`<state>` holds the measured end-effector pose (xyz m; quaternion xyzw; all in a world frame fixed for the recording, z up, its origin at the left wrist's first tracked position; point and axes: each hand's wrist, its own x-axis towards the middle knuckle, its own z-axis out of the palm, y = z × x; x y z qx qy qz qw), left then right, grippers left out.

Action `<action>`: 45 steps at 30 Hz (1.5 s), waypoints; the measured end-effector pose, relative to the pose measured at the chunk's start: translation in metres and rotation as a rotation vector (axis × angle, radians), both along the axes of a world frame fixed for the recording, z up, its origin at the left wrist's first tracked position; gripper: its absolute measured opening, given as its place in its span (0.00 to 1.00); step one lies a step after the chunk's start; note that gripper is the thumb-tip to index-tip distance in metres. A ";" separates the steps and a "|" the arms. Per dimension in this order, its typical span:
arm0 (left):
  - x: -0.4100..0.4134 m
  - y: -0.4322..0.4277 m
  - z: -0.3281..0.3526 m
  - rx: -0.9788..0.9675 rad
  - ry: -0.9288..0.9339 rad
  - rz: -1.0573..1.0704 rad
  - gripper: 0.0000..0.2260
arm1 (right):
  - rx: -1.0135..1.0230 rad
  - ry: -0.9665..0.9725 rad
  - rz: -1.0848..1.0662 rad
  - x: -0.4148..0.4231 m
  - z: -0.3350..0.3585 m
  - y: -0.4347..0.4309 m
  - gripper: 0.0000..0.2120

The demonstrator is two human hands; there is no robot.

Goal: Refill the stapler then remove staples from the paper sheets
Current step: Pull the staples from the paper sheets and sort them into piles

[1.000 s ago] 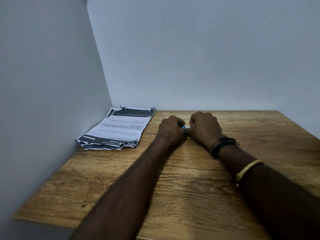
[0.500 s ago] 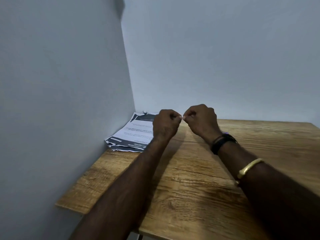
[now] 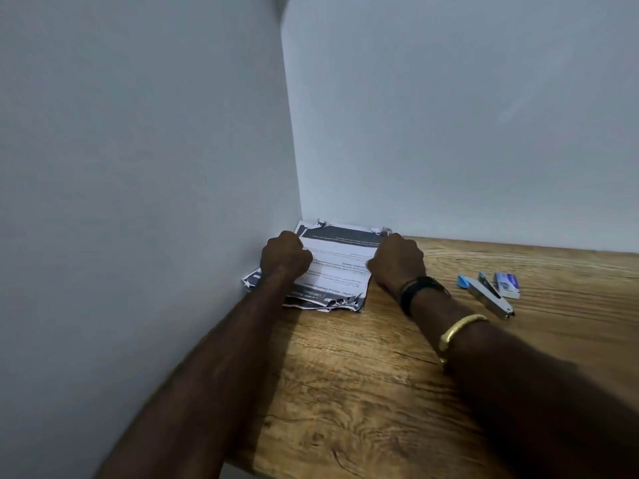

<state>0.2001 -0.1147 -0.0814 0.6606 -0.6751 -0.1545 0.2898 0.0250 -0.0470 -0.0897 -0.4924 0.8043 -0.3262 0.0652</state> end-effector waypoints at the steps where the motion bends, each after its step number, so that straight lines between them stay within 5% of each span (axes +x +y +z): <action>1: 0.001 -0.003 -0.002 0.008 -0.023 -0.005 0.16 | 0.003 -0.004 0.000 0.001 -0.001 -0.003 0.21; 11: -0.003 -0.007 -0.016 -0.020 -0.133 0.029 0.17 | 0.003 -0.150 -0.027 0.005 -0.001 -0.011 0.17; 16: -0.005 -0.006 -0.017 -0.048 -0.129 0.101 0.17 | 0.020 0.003 -0.033 0.008 -0.002 -0.006 0.22; 25: 0.002 -0.011 -0.012 -0.082 0.091 0.144 0.15 | -0.017 -0.032 -0.025 0.004 -0.003 0.000 0.16; 31: -0.005 -0.010 -0.011 -0.054 -0.014 0.128 0.16 | -0.004 0.002 -0.018 0.003 -0.004 0.000 0.15; 45: -0.012 -0.014 -0.012 -0.207 0.128 0.104 0.13 | -0.024 -0.034 -0.016 0.000 -0.004 0.000 0.16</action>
